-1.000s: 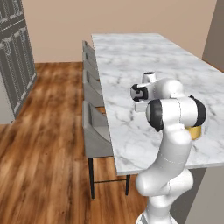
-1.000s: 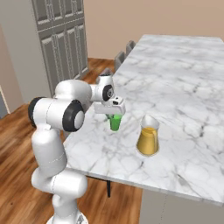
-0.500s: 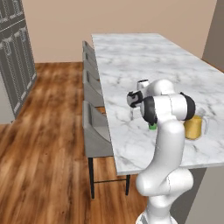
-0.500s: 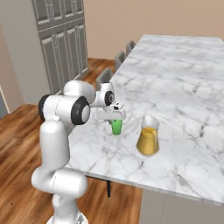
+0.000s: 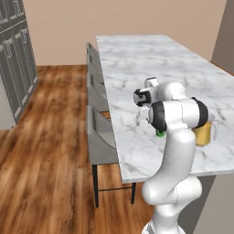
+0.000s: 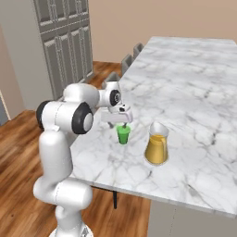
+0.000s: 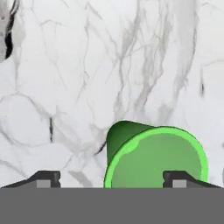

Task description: Place the pitcher and cup on the dining counter for serving.

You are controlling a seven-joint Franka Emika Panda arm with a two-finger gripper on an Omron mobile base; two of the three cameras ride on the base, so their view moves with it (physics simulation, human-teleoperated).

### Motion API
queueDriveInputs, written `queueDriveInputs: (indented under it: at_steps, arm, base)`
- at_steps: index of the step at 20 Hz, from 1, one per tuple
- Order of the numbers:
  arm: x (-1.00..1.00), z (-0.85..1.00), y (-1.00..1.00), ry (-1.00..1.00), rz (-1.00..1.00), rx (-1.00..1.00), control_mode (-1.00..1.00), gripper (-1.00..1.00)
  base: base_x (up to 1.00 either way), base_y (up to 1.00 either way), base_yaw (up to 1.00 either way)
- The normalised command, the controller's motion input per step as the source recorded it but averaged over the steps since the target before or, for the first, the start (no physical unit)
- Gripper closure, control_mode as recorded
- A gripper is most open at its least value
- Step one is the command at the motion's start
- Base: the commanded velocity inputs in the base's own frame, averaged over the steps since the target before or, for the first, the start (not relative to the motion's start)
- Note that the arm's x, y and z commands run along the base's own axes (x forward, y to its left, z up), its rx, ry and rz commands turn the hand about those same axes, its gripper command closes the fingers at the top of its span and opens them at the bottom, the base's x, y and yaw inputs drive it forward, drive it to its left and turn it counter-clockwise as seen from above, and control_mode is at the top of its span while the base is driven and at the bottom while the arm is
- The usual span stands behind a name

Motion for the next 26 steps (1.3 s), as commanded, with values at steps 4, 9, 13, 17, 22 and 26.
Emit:
queueDriveInputs:
  at_steps: [4,9,13,17,22,26]
  arm:
    - [-1.0,0.5,0.0,-0.17,-0.06,0.0,-1.0,-1.0]
    - [-1.0,0.33,0.0,-0.32,-0.03,0.0,-1.0,-1.0]
    - [-1.0,0.01,0.0,-0.48,0.0,0.0,-1.0,-1.0]
    - [-1.0,0.0,0.0,-0.5,0.0,0.0,-1.0,-1.0]
    - [-1.0,0.16,0.08,-0.49,0.0,-0.01,-1.0,-1.0]
    - [-1.0,0.64,0.53,-0.62,0.01,-0.22,-1.0,-1.0]
  base:
    - [0.0,0.0,0.0]
    - [0.0,0.0,0.0]
    - [0.0,0.0,0.0]
    - [0.0,0.0,0.0]
    - [0.0,0.0,0.0]
    - [0.0,0.0,0.0]
